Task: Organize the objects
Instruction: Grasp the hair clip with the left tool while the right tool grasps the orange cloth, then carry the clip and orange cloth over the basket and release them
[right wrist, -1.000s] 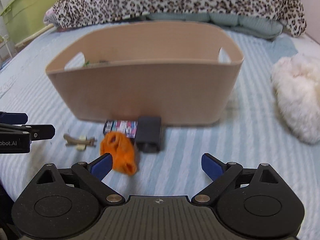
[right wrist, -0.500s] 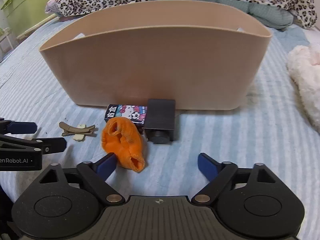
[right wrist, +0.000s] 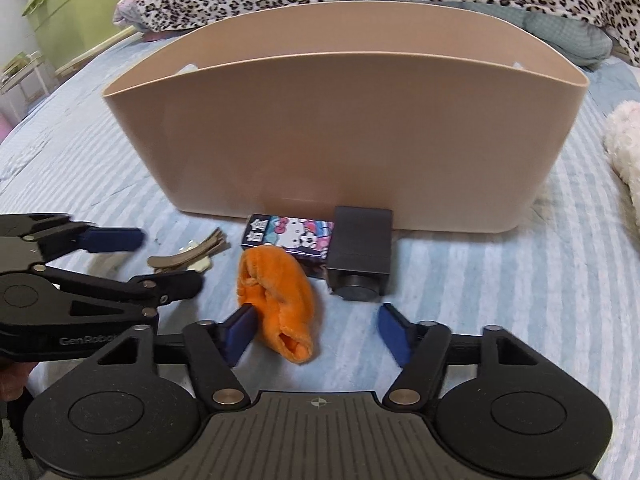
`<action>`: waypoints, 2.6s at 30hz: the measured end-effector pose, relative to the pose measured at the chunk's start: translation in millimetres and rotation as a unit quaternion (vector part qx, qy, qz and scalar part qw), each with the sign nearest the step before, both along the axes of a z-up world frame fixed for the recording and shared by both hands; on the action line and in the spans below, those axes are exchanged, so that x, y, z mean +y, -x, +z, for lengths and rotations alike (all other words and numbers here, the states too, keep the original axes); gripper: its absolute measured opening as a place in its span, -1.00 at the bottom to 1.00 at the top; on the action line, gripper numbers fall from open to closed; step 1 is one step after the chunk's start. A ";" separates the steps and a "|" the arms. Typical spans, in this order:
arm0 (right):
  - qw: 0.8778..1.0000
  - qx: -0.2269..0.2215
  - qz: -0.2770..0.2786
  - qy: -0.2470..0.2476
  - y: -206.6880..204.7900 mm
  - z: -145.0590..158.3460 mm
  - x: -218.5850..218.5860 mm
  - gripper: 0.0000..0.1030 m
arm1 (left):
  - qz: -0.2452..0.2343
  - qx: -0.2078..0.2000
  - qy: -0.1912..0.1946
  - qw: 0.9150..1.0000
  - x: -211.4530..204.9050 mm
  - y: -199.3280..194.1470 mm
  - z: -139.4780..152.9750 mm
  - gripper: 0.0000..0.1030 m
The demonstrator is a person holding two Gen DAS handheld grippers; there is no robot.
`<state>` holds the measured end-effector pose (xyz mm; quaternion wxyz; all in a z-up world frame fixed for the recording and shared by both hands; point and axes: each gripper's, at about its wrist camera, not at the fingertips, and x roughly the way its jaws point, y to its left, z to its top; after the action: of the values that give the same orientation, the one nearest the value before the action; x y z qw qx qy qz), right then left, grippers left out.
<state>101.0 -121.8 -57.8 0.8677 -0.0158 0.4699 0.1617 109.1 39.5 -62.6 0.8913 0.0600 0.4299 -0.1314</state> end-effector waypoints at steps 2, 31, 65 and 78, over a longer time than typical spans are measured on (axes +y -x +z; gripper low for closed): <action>1.000 0.000 0.006 -0.002 1.8 2.0 1.7 -0.07 | -0.006 0.003 -0.001 1.000 -0.9 1.4 0.3 -0.35; 0.999 -0.029 0.026 -0.023 23.3 46.8 -12.0 -0.85 | 0.020 0.005 0.023 1.000 8.1 29.0 28.8 -0.71; 0.987 -0.150 -0.054 -0.016 -79.3 132.7 -45.2 -0.85 | 0.043 -0.087 -0.018 0.995 -26.9 -79.0 95.6 -0.71; 0.993 -0.085 -0.069 0.034 -107.7 70.5 -41.4 -0.45 | 0.082 -0.040 -0.044 0.995 -29.9 -103.6 51.5 -0.68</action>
<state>208.7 -163.2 12.7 0.9125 -0.0261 0.3996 0.0833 212.6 9.5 -11.2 0.9121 0.0688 0.4026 -0.0368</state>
